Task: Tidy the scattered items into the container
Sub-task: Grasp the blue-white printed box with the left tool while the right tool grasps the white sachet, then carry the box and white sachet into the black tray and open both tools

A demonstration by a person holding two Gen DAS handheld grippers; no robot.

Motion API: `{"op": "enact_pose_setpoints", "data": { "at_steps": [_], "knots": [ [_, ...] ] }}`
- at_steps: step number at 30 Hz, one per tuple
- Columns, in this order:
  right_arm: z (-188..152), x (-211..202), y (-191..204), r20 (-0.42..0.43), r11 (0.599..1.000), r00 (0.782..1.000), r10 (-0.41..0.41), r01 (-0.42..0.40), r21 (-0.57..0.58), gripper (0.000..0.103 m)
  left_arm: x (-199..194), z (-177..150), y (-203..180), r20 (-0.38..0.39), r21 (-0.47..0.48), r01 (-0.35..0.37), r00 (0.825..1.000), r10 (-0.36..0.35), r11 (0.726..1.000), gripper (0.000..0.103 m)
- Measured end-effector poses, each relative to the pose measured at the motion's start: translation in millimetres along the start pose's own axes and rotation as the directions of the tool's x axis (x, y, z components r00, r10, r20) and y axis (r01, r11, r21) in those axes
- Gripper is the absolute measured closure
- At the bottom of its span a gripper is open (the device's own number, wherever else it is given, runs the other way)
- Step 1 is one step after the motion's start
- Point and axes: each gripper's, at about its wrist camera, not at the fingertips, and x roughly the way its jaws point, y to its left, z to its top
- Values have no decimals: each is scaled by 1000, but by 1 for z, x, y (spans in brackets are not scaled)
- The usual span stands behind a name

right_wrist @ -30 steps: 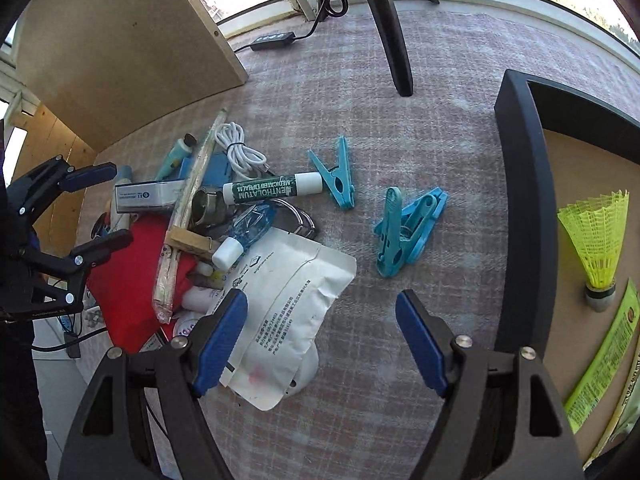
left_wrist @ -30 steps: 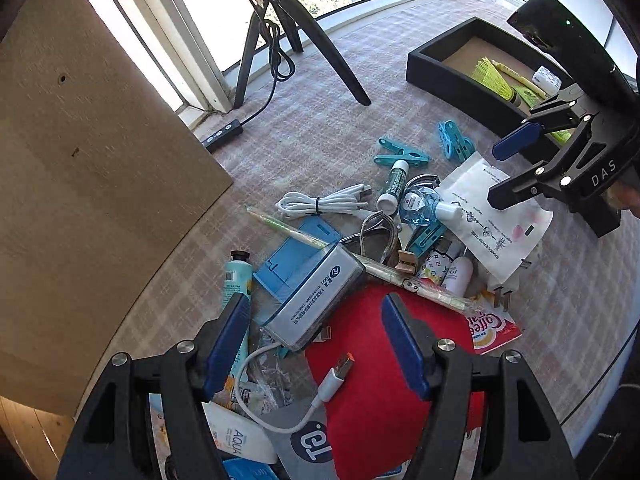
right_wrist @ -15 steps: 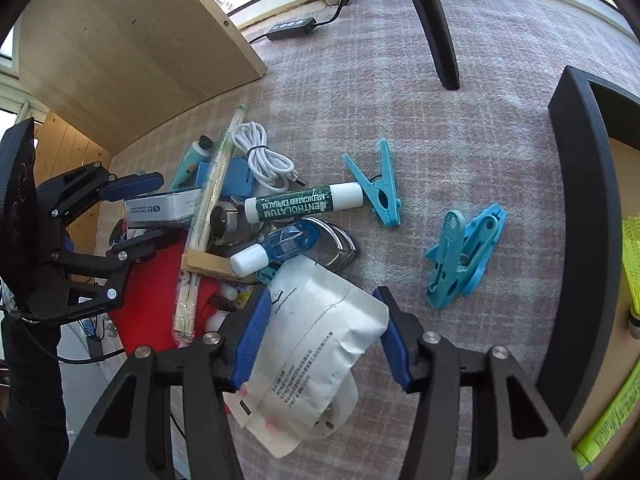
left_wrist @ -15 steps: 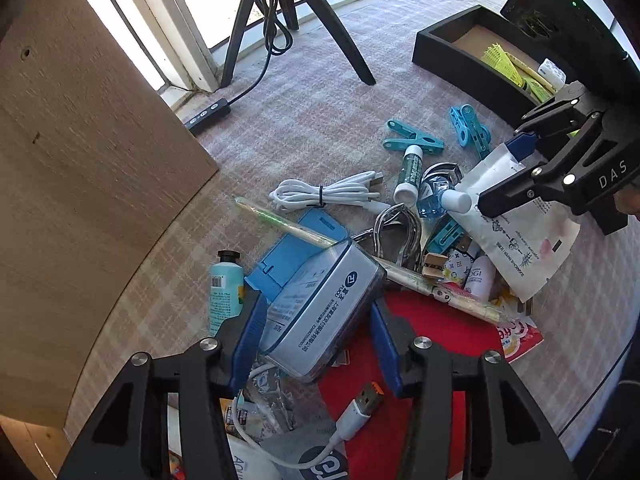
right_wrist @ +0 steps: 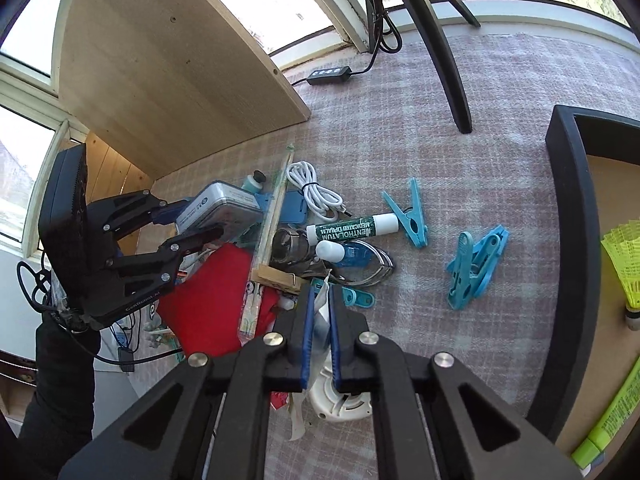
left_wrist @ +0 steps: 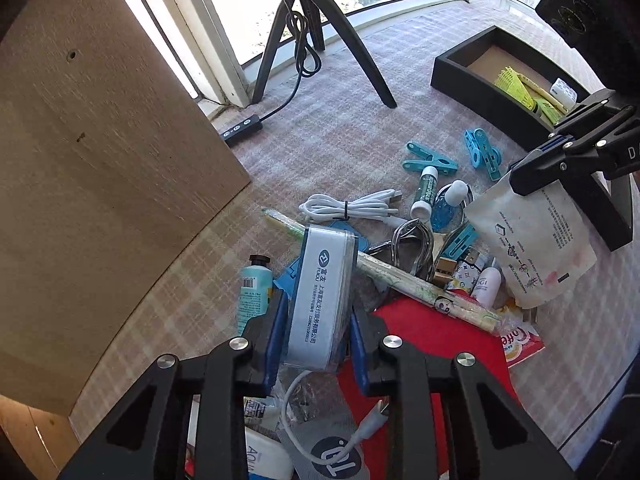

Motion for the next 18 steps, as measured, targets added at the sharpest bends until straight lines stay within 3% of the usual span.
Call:
{"op": "enact_pose_setpoints", "data": {
  "at_steps": [11,18],
  "knots": [
    [2,-40,20,98,999,995,24,-20,-47,96,-53,-6,9,87,-86,-51,995,58,995,80],
    [-1,-74,21,161,998,987,26,-17,-58,96,-88,-7,10,143,-156,-40,988,62,987,80]
  ]
}}
